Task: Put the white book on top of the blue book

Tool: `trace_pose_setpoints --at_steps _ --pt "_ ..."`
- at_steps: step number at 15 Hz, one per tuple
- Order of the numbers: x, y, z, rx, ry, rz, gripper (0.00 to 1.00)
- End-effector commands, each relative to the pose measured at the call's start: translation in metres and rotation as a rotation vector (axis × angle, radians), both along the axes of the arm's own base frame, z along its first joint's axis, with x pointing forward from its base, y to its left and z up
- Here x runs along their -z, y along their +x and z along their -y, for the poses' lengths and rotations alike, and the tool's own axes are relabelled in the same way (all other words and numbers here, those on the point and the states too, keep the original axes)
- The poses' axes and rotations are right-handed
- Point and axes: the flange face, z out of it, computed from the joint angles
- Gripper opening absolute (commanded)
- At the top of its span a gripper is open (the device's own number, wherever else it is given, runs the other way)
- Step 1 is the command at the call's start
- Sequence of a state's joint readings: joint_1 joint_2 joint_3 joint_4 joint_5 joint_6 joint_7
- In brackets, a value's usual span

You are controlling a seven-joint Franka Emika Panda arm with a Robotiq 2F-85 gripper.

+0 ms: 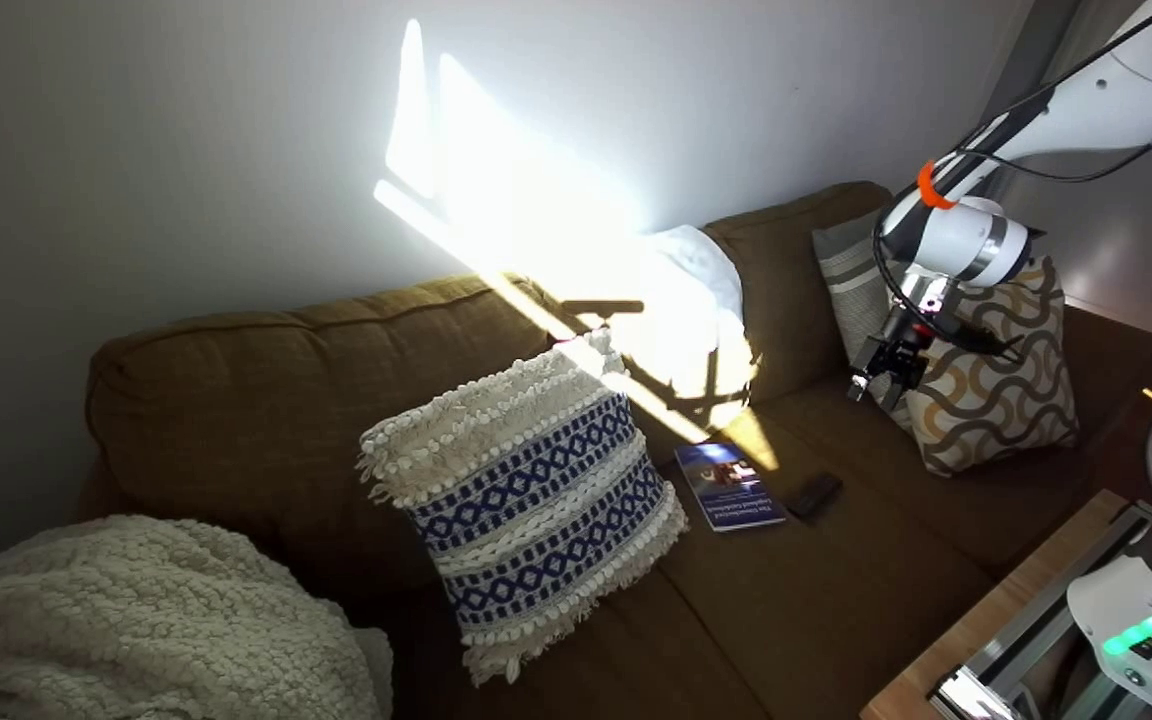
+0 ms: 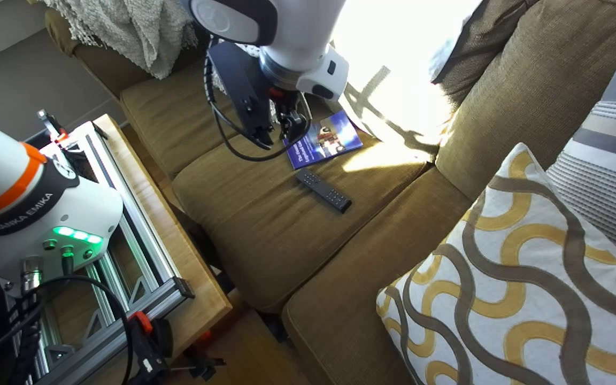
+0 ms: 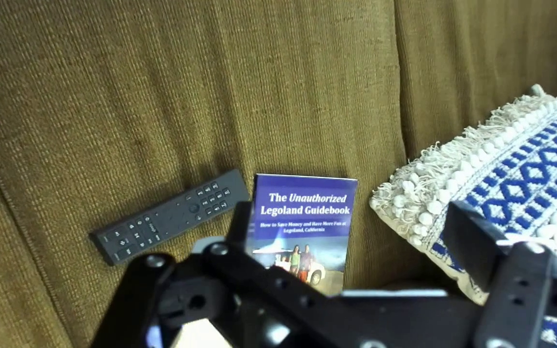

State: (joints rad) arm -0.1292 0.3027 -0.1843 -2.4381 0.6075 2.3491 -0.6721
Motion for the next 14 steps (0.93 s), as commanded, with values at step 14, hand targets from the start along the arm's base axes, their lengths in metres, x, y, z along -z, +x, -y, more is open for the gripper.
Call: trace_pose_setpoints --at_steps 14 --pt "0.127 0.073 -0.005 -0.054 0.081 -0.055 1.0"
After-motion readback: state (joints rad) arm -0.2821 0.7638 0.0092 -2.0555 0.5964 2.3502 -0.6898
